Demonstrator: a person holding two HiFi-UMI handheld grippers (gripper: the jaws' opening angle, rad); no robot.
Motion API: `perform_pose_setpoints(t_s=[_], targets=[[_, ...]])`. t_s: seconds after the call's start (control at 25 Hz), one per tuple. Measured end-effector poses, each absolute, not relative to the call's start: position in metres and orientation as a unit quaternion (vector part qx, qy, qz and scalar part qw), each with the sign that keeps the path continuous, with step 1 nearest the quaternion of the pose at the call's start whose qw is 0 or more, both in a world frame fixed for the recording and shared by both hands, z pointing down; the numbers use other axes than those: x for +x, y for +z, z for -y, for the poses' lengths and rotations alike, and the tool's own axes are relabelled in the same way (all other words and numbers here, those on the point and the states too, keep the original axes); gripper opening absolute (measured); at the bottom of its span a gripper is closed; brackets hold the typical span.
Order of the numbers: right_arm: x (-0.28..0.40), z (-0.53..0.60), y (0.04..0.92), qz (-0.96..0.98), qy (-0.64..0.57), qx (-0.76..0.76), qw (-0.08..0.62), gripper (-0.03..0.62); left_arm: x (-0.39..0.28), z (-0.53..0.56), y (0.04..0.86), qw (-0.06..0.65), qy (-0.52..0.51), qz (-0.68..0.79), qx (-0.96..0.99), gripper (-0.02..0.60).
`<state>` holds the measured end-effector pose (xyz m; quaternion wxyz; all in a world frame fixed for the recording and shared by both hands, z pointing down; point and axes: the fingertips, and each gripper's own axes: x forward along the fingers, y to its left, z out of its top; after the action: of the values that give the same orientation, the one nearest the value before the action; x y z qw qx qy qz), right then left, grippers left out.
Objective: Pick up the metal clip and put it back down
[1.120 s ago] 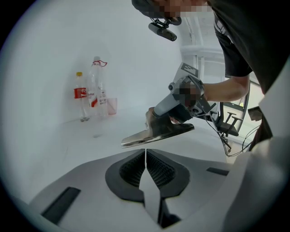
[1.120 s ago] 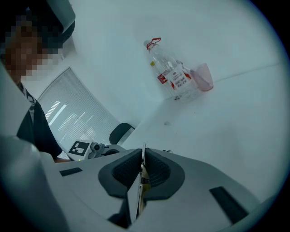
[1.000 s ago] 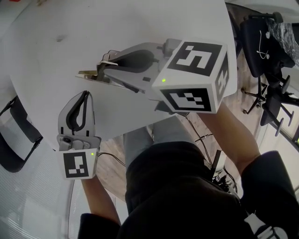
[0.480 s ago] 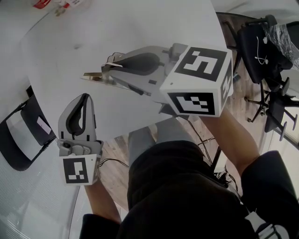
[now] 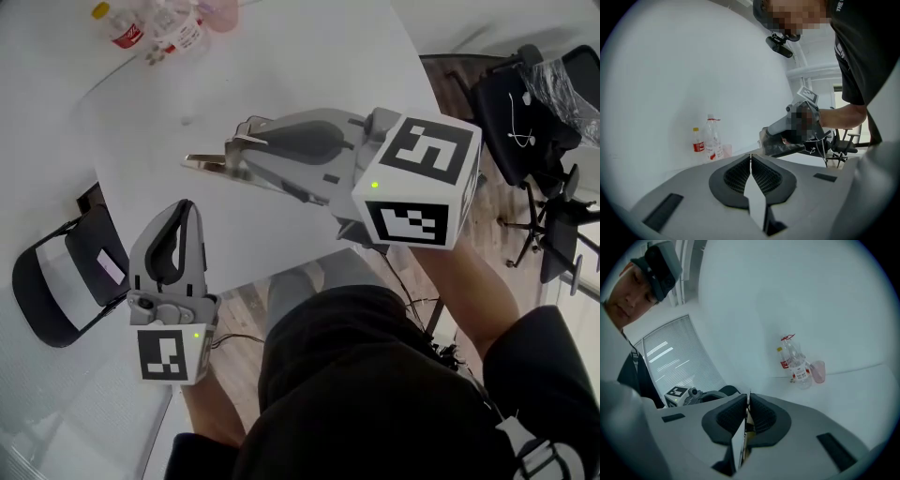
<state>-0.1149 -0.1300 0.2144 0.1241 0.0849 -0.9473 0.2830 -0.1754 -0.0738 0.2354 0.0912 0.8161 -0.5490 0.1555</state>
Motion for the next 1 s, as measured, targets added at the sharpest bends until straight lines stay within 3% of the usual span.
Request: perform_pose_setpoints(t_s=[1.0], targets=[[-0.06, 0.104, 0.088, 0.963, 0.234, 0.131, 0.014, 0.037, -0.162, 0.058, 0.106, 0.03, 0.099, 0.578, 0.81, 0.023]])
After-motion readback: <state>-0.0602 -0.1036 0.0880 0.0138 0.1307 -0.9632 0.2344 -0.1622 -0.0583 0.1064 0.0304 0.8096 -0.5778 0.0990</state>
